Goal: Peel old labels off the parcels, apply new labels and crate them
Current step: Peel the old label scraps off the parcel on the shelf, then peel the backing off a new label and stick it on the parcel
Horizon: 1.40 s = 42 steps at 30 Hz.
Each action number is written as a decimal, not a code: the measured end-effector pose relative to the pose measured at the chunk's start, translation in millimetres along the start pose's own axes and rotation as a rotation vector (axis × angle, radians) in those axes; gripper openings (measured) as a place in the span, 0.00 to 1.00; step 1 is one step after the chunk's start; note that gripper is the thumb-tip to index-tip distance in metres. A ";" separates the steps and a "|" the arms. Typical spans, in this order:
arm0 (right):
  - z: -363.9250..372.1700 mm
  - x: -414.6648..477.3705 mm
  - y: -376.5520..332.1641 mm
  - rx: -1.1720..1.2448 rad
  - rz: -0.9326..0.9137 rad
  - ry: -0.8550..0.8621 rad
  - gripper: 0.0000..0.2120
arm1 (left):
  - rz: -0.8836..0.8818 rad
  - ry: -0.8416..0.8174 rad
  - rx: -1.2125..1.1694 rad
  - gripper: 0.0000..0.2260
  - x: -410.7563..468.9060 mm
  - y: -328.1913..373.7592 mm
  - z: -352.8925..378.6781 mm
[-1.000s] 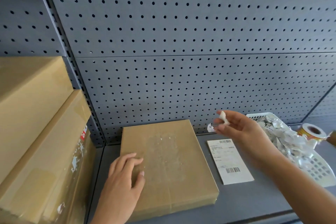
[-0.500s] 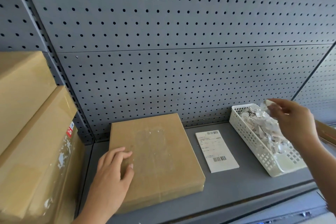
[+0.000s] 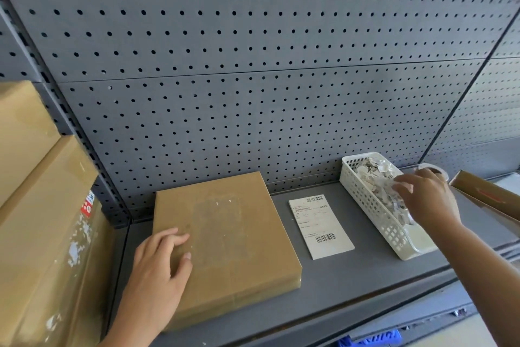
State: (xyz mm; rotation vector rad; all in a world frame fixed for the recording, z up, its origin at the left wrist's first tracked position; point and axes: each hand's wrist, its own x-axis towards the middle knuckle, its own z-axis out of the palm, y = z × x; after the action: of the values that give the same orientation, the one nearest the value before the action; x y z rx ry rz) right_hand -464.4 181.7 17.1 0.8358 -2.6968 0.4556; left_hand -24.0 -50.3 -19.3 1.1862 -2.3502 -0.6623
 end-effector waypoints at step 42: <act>50.6 -64.9 -69.4 0.130 -0.569 -0.696 0.13 | 0.018 -0.008 0.063 0.14 -3.5 5.7 -12.6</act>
State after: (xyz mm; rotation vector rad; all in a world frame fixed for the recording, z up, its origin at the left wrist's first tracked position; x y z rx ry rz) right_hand -381.0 140.6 -37.1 2.0337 -2.8002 0.2256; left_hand -18.6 -47.3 -6.5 1.1898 -2.4016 -0.5916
